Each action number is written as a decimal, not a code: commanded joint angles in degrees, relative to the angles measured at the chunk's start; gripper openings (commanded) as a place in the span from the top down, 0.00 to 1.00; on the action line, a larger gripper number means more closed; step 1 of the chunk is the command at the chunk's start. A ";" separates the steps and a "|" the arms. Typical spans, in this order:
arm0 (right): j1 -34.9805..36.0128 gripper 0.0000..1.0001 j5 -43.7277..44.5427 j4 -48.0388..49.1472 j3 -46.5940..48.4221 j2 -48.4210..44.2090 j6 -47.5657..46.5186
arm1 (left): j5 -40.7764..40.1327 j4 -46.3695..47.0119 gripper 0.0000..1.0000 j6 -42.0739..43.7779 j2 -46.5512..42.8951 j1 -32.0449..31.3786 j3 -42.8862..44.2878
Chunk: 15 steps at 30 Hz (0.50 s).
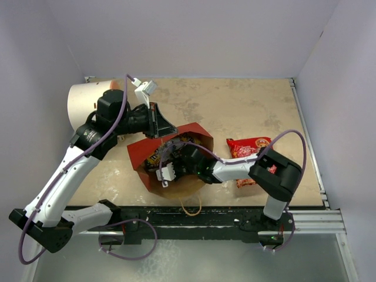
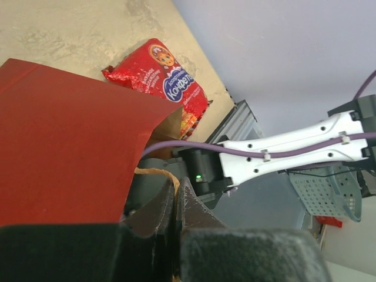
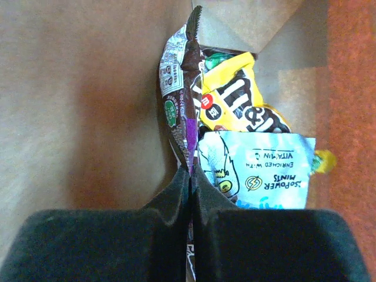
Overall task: Take the snacks out of the paper bag
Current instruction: Take out the snack from the paper bag.
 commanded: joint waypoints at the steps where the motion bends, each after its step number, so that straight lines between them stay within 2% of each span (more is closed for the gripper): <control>1: 0.07 1.00 -4.59 1.59 -2.25 -7.49 2.38 | -3.51 0.73 1.00 2.52 -1.96 -0.30 2.97; 7: 0.23 1.00 -6.92 -0.13 -4.67 -16.71 6.43 | -6.62 -0.18 1.00 3.92 -2.26 -0.30 3.85; 15: 0.25 1.00 -5.78 -14.74 -7.17 -36.76 5.00 | -12.17 -0.60 1.00 4.87 -4.30 -0.30 3.55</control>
